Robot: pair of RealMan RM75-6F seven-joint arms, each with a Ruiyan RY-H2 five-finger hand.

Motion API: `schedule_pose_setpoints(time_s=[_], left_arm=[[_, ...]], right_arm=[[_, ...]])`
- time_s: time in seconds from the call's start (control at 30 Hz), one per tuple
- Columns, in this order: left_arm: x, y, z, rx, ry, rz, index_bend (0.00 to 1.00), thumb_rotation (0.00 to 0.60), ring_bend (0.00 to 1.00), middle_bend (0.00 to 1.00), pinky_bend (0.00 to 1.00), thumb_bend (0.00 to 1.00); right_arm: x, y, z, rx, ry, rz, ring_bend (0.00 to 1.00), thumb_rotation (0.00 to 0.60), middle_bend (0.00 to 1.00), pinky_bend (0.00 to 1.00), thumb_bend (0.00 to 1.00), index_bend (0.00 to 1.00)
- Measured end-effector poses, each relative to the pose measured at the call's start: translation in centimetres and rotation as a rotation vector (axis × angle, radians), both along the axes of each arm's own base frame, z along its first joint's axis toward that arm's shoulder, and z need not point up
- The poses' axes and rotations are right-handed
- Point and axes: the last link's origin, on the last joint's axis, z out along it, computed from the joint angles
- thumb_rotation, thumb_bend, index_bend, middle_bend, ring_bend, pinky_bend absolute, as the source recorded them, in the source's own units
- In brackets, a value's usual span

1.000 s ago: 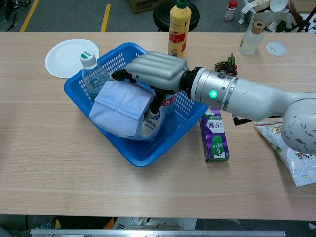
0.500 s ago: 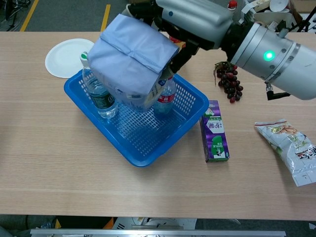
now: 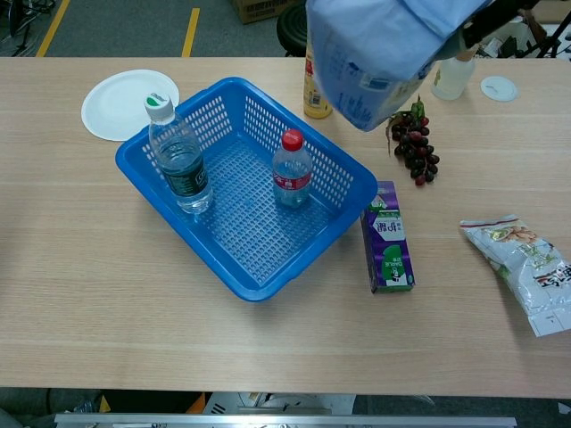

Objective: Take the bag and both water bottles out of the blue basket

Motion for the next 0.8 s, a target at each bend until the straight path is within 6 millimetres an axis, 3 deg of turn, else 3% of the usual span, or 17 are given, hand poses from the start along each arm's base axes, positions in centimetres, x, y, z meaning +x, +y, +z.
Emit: schedule_pose_setpoints(time_s=[0.3, 0.53, 0.63, 0.8], left_arm=[[-0.1, 0.3, -0.5, -0.015, -0.007, -0.002, 0.20, 0.600, 0.24, 0.28, 0.35, 0.23], [0.0, 0.3, -0.8, -0.022, -0.012, -0.003, 0.20, 0.600, 0.24, 0.28, 0.35, 0.23], [-0.2, 0.3, -0.8, -0.021, -0.010, 0.002, 0.20, 0.600, 0.24, 0.28, 0.35, 0.23], [-0.2, 0.3, -1.0, -0.026, -0.012, 0.003, 0.20, 0.600, 0.24, 0.28, 0.35, 0.23]], right_arm=[[-7.0, -0.5, 1.3, -0.091, 0.273, -0.232, 0.58, 0.600, 0.59, 0.80, 0.13, 0.70], [-9.7, -0.7, 0.6, -0.118, 0.443, -0.283, 0.47, 0.600, 0.53, 0.65, 0.13, 0.63], [-10.7, -0.8, 0.2, -0.106, 0.511, -0.314, 0.39, 0.600, 0.46, 0.56, 0.13, 0.53], [-12.2, -0.7, -0.4, -0.053, 0.628, -0.388, 0.20, 0.600, 0.29, 0.35, 0.08, 0.18]])
